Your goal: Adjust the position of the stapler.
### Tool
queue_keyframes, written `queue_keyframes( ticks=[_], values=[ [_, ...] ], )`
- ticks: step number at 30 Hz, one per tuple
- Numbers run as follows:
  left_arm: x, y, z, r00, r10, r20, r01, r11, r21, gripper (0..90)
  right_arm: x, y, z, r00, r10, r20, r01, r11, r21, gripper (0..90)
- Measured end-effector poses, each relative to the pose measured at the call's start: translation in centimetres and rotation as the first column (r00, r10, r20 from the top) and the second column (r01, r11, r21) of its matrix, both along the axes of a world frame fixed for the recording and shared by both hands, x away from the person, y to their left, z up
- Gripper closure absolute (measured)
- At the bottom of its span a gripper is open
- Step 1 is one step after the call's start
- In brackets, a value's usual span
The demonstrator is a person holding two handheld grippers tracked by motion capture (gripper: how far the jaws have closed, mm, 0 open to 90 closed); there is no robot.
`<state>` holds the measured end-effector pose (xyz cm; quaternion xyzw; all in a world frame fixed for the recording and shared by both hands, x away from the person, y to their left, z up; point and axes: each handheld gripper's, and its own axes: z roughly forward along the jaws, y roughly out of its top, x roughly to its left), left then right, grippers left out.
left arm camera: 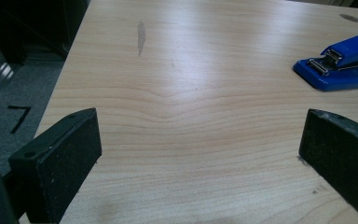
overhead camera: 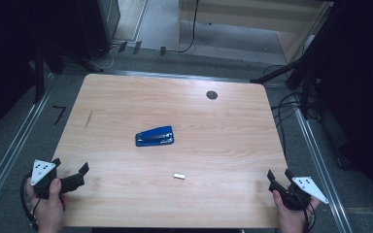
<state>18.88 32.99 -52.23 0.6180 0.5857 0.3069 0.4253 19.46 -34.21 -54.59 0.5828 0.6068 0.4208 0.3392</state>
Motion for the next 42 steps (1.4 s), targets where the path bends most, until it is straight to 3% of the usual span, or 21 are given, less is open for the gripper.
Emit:
queue_keyframes(
  ticks=[6, 7, 16, 20, 23, 30, 34, 41, 42],
  values=[
    [0.2, 0.0, 0.0, 0.9998, 0.009, -0.017, -0.009, 1.0, 0.001, 0.1, 0.0, 0.6, 0.3, 1.0, 0.009, -0.003, -0.009, 0.9998, -0.015, 43.4],
    [0.2, 0.0, 0.0, 0.9998, 0.013, -0.017, -0.013, 0.9999, 0.007, 0.1, 0.1, 0.9, 0.4, 0.9995, 0.031, -0.007, -0.031, 0.9994, -0.013, 45.1],
    [0.1, -0.1, 0.0, 0.9999, 0.008, -0.014, -0.008, 0.9999, 0.008, 0.2, 1.2, 3.7, 2.0, 0.9918, 0.124, -0.029, -0.125, 0.9915, -0.035, 42.1],
    [0.0, 0.0, 0.0, 0.9999, 0.011, -0.01, -0.011, 0.9999, -0.006, 0.2, 2.0, 5.5, 3.1, 0.9849, 0.172, -0.019, -0.173, 0.9844, -0.034, 42.4],
    [0.2, 0.1, 0.0, 0.9997, 0.007, -0.024, -0.008, 0.9999, -0.015, 0.2, 2.8, 6.9, 4.1, 0.9742, 0.225, -0.014, -0.225, 0.9743, 0.001, 42.3],
    [0.2, 0.0, 0.0, 0.9997, 0.004, -0.025, -0.004, 1.0, -0.006, 0.2, 4.3, 8.6, 4.7, 0.9649, 0.262, -0.015, -0.262, 0.9649, 0.015, 44.6],
    [0.3, -0.1, 0.0, 0.9994, 0.002, -0.034, -0.002, 1.0, 0.002, 0.2, 5.3, 10.0, 4.9, 0.9581, 0.285, -0.028, -0.285, 0.9585, 0.012, 47.3],
    [0.3, -0.1, 0.0, 0.9993, 0.002, -0.038, -0.002, 1.0, -0.002, 0.2, 6.8, 12.9, 5.7, 0.9365, 0.349, -0.034, -0.35, 0.9368, -0.014, 48.6],
    [0.3, -0.1, 0.0, 0.9993, 0.002, -0.038, -0.002, 1.0, -0.002, 0.3, 6.8, 12.9, 5.7, 0.9365, 0.349, -0.034, -0.35, 0.9368, -0.014, 48.6]
  ],
)
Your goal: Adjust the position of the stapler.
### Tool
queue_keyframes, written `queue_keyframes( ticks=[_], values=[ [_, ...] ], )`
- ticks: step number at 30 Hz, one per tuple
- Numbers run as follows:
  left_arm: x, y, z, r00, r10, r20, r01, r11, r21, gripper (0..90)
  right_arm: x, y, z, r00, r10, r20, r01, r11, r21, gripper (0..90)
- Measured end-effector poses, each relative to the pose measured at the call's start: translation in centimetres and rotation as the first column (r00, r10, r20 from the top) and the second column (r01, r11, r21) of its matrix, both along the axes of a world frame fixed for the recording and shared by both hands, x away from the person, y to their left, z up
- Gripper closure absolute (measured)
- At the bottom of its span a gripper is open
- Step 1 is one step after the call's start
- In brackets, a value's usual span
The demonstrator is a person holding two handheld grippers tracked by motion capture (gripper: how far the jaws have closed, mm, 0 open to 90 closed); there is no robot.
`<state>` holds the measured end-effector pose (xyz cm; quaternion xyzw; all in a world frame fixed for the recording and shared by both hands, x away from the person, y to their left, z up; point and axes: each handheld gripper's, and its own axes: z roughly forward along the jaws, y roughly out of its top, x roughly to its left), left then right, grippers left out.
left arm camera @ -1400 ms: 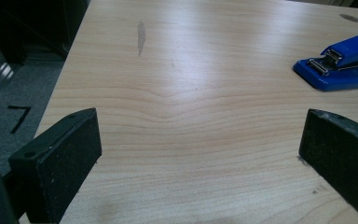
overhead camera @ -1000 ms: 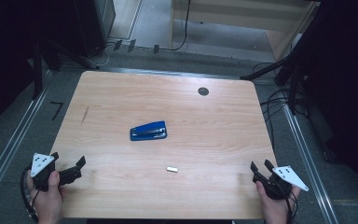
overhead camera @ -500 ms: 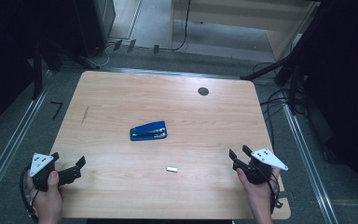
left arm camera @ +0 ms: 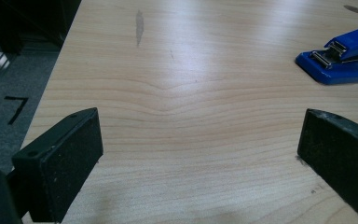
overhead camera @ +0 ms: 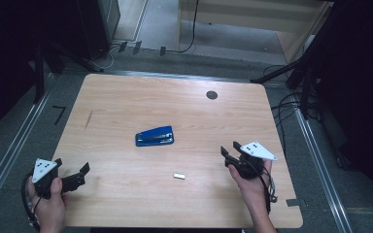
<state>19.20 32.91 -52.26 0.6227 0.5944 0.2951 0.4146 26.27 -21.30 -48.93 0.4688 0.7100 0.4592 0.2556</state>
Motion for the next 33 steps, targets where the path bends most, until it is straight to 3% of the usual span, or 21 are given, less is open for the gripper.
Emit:
queue_keyframes(
  ticks=[2, 3, 5, 7, 9, 13, 14, 19, 24, 27, 28, 33],
  values=[
    [0.0, 0.0, 0.0, 1.0, 0.001, 0.0, -0.001, 1.0, -0.001, 0.2, 0.4, 0.6, 0.4, 0.9994, 0.032, -0.01, -0.032, 0.9995, 0.009, 48.9],
    [0.0, 0.0, 0.0, 1.0, 0.002, -0.001, -0.002, 1.0, -0.002, 0.2, 1.1, 1.2, 1.0, 0.9959, 0.081, -0.041, -0.079, 0.9962, 0.035, 47.9],
    [0.0, 0.0, 0.0, 1.0, 0.001, -0.002, -0.001, 1.0, -0.002, 0.2, 1.3, 1.5, 1.2, 0.9945, 0.095, -0.044, -0.094, 0.9949, 0.037, 47.7],
    [0.0, 0.0, 0.0, 1.0, 0.001, 0.0, -0.001, 1.0, 0.0, 0.2, 2.1, 3.0, 2.0, 0.9882, 0.149, -0.034, -0.149, 0.9888, 0.007, 46.3],
    [0.0, 0.0, 0.0, 1.0, 0.0, 0.0, 0.0, 1.0, 0.0, 0.2, 2.3, 3.4, 2.1, 0.9863, 0.161, -0.037, -0.161, 0.987, 0.005, 45.9],
    [0.0, 0.0, 0.0, 1.0, -0.01, 0.0, 0.01, 0.9999, -0.005, 0.2, 3.6, 6.4, 2.2, 0.9698, 0.241, -0.039, -0.242, 0.9697, -0.031, 43.8],
    [0.0, 0.0, 0.0, 1.0, -0.01, 0.0, 0.01, 0.9999, -0.005, 0.2, 3.6, 6.4, 2.2, 0.9698, 0.241, -0.039, -0.242, 0.9697, -0.031, 43.8],
    [0.1, 0.0, 0.0, 0.9999, -0.014, -0.004, 0.014, 0.9999, -0.004, 0.2, 5.6, 9.0, 1.8, 0.9475, 0.314, -0.061, -0.316, 0.9485, -0.025, 40.5],
    [0.1, 0.1, 0.0, 0.9999, -0.015, -0.005, 0.015, 0.9999, -0.007, 0.2, 6.6, 10.5, 1.4, 0.9408, 0.33, -0.077, -0.334, 0.9413, -0.048, 38.0],
    [0.1, 0.1, 0.0, 0.9999, -0.009, -0.007, 0.009, 0.9999, -0.013, 0.2, 7.3, 11.9, 1.0, 0.9295, 0.358, -0.09, -0.364, 0.9285, -0.072, 38.2],
    [0.1, 0.1, 0.0, 0.9999, -0.009, -0.007, 0.009, 0.9999, -0.013, 0.2, 7.3, 11.9, 1.0, 0.9295, 0.358, -0.09, -0.364, 0.9285, -0.072, 38.2],
    [0.0, 0.1, 0.0, 0.9999, -0.009, -0.006, 0.008, 0.9999, -0.013, 0.2, 8.4, 13.7, 0.1, 0.9062, 0.407, -0.115, -0.418, 0.9025, -0.103, 38.1]
  ],
)
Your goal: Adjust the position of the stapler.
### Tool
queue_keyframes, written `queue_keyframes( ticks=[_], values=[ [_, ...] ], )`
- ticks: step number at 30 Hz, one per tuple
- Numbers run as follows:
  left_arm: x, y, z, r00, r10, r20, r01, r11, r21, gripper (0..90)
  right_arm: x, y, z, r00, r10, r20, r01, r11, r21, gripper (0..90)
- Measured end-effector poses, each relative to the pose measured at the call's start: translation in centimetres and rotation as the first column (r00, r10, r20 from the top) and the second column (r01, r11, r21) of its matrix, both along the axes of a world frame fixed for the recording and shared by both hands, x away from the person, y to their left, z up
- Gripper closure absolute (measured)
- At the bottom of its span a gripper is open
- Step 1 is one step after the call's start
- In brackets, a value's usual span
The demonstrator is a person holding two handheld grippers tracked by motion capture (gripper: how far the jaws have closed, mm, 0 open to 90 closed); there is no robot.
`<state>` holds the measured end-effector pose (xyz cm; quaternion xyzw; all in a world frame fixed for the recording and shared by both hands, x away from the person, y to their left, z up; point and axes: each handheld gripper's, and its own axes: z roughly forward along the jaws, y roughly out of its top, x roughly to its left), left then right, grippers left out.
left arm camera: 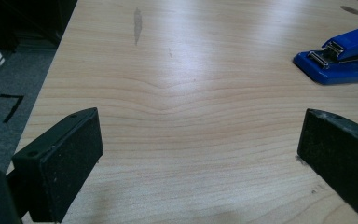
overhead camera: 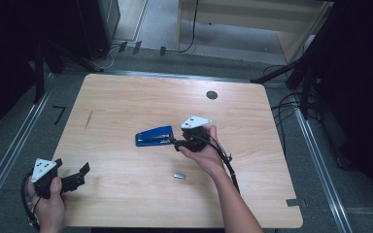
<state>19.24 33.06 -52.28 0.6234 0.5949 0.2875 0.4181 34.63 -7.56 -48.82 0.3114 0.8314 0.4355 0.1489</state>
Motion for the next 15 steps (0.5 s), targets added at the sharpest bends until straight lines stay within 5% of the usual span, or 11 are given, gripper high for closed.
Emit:
queue_keyframes(
  ticks=[15],
  values=[
    [0.0, 0.1, 0.0, 1.0, 0.001, 0.003, -0.001, 0.9999, -0.011, 0.2, 2.4, 2.6, -1.9, 0.9976, 0.057, -0.039, -0.06, 0.9961, -0.065, 38.1]
  ],
)
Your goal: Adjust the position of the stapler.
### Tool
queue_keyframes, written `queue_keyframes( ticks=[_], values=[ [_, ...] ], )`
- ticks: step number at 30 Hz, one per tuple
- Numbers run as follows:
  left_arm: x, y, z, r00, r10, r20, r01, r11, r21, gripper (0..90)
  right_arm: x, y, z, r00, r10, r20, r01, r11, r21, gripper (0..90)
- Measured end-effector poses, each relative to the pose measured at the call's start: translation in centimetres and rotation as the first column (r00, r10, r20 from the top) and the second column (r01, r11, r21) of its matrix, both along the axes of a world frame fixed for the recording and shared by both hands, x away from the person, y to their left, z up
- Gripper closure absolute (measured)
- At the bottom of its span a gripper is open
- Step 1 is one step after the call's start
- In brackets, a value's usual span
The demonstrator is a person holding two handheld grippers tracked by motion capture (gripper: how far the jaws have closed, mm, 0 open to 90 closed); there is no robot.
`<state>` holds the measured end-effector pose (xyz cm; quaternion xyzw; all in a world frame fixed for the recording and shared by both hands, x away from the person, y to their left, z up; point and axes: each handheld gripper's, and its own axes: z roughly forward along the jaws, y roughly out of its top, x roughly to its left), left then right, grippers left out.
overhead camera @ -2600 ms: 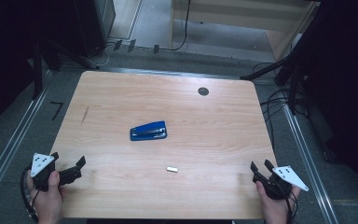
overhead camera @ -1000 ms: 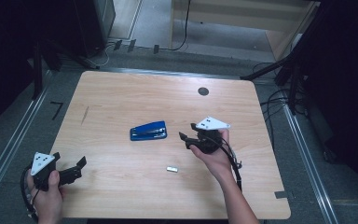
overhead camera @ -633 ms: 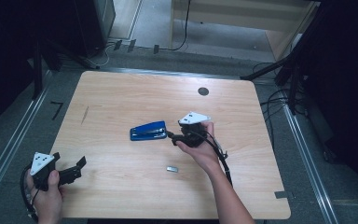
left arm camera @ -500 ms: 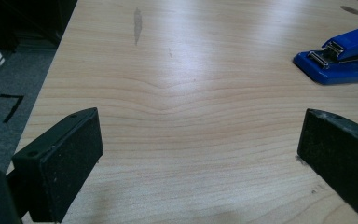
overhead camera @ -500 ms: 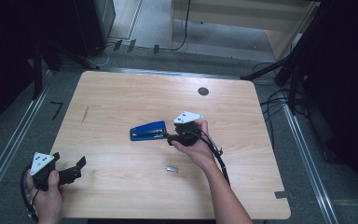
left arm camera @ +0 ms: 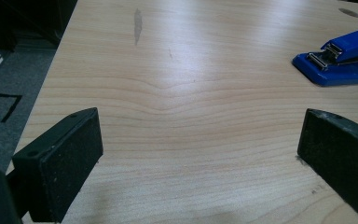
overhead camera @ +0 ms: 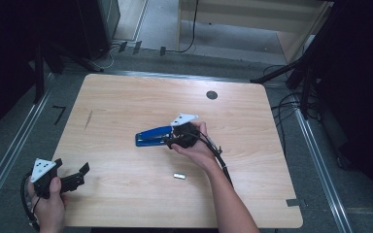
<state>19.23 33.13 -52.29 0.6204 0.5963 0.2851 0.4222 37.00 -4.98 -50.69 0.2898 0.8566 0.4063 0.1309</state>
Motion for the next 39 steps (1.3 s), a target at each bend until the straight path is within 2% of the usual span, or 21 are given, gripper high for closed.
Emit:
queue_keyframes(
  ticks=[6, 10, 15, 20, 32, 39],
  values=[
    [0.0, 0.0, 0.0, 1.0, -0.002, 0.0, 0.002, 1.0, -0.002, 0.2, 0.7, 0.3, -0.2, 0.9999, 0.013, -0.006, -0.013, 0.9999, 0.001, 36.0],
    [0.0, 0.0, 0.0, 1.0, -0.003, 0.0, 0.003, 1.0, 0.0, 0.2, 0.8, 0.8, 0.0, 0.9996, 0.029, 0.007, -0.029, 0.9996, -0.002, 34.4],
    [0.0, 0.0, 0.0, 1.0, -0.003, 0.0, 0.003, 1.0, -0.001, 0.2, 0.7, 1.3, -0.1, 0.9989, 0.045, 0.016, -0.045, 0.9988, -0.021, 38.2],
    [0.0, 0.0, 0.0, 1.0, -0.004, -0.002, 0.004, 1.0, 0.0, 0.2, 0.7, 1.5, -0.3, 0.9993, 0.033, 0.019, -0.032, 0.999, -0.03, 40.0],
    [0.1, 0.0, 0.0, 1.0, -0.006, -0.004, 0.006, 1.0, 0.002, 0.3, -0.2, 1.1, -0.2, 0.9989, 0.044, 0.015, -0.043, 0.9986, -0.031, 47.9],
    [0.1, 0.0, 0.0, 0.9999, -0.008, -0.007, 0.008, 1.0, 0.005, 0.2, -1.6, 1.2, -0.2, 0.9959, 0.085, 0.029, -0.084, 0.9957, -0.039, 52.0]
  ],
)
